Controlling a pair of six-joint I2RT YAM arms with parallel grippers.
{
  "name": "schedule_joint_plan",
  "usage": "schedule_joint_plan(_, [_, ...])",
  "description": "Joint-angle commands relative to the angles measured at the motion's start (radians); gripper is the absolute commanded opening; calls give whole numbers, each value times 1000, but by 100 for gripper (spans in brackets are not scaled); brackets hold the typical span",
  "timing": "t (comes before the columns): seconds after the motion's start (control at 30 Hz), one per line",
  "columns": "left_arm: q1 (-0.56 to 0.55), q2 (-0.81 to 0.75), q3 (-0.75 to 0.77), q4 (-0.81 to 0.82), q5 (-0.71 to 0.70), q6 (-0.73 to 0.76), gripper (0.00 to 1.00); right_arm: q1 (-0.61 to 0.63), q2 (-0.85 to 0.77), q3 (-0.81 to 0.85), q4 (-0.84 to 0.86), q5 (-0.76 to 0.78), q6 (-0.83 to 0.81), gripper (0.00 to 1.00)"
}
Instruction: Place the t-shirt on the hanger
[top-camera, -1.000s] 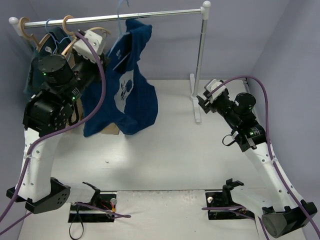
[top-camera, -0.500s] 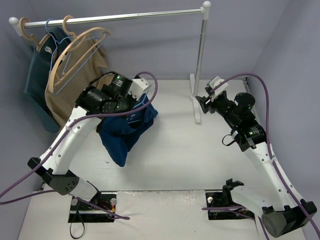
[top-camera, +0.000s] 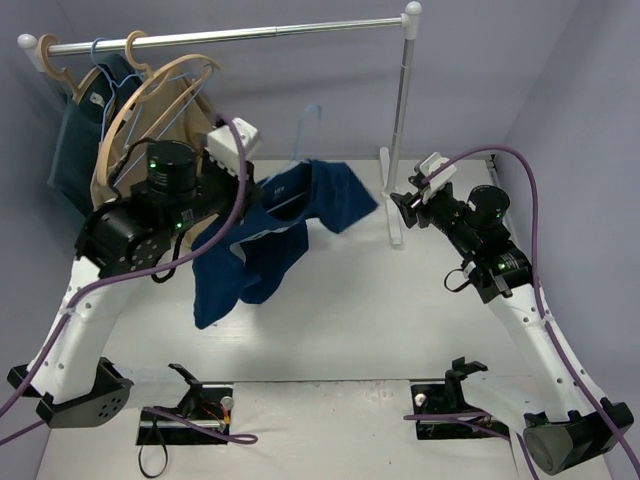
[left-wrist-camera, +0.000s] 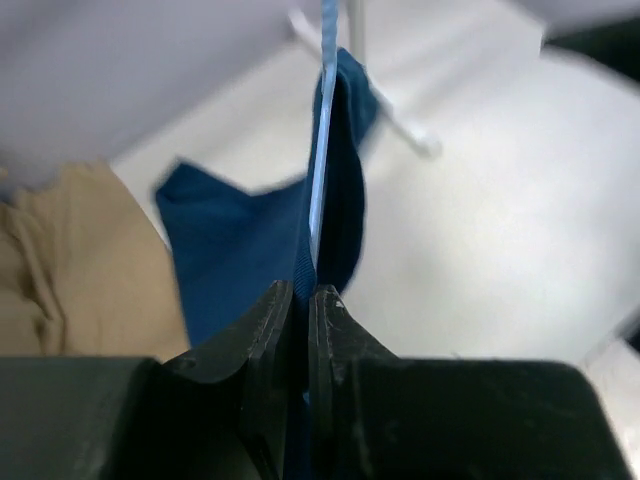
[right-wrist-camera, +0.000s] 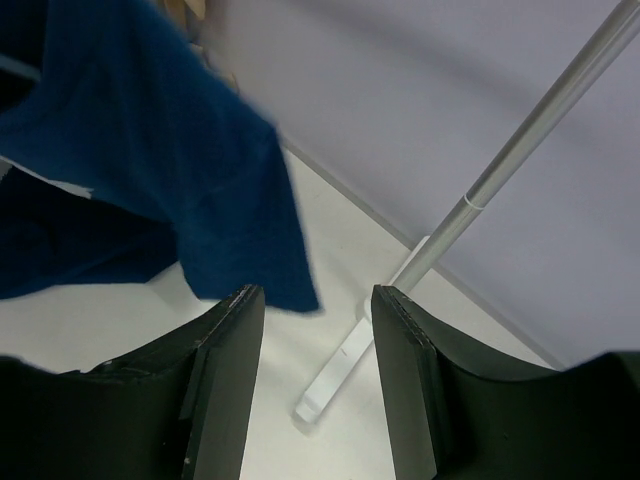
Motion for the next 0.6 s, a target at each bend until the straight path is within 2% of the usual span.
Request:
schedule_joint_plan(0.0, [1, -58, 95, 301, -90, -33, 0, 4, -26, 13, 65, -1, 0, 48])
schedule_joint_plan(0.03, [1, -56, 94, 321, -212, -24, 0, 3, -27, 13, 64, 0, 0, 48])
schedule_joint_plan(0.13, [1, -9, 92, 331, -404, 7, 0, 3, -32, 12, 61, 0, 1, 48])
schedule_joint_plan(0.27, [1, 23, 85, 310, -428, -26, 0, 4, -39, 13, 49, 2, 1, 48])
schedule_joint_plan(0.33, [-2, -25, 16, 391, -427, -42, 0, 4, -47, 12, 35, 11, 1, 48])
schedule_joint_plan(0.37, [0, -48, -39, 459, -442, -12, 0, 4, -56, 5, 29, 19, -5, 48])
schedule_joint_plan(0.5, [0, 19, 19, 427, -496, 74, 0, 3, -70, -2, 18, 23, -8, 48])
schedule_joint_plan(0.57, [1, 33, 13, 462, -500, 102, 0, 3, -72, -4, 16, 22, -5, 48])
